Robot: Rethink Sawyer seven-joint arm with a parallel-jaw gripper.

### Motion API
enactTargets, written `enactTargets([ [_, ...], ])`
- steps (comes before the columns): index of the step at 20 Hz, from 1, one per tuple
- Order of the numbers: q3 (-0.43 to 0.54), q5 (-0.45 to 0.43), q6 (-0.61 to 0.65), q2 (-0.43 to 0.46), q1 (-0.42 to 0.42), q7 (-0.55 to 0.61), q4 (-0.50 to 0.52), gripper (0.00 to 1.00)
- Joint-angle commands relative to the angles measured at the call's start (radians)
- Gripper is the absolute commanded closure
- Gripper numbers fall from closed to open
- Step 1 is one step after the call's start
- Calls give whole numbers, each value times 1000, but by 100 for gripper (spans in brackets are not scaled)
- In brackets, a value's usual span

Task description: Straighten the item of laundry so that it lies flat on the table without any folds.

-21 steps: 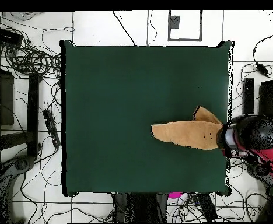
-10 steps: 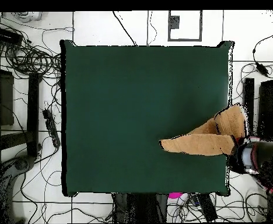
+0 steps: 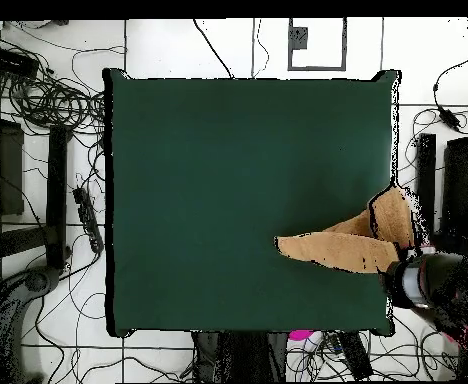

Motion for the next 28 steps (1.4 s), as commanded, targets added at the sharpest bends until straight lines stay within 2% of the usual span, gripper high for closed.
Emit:
enactTargets([
  [1,162,-84,143,-75,0,-387,20,100],
  [5,165,-134,238,-165,-15,-465,-1,100],
  [10,208,-136,291,-210,-66,-530,-1,100],
  [14,244,-110,166,-244,-94,-580,131,100],
  [17,250,-103,4,-257,-92,-556,249,100],
  [19,257,-97,-59,-259,-94,-557,302,100],
  [27,289,-115,-212,-247,-114,-540,429,100],
  [28,302,-118,-208,-234,-136,-548,411,100],
])
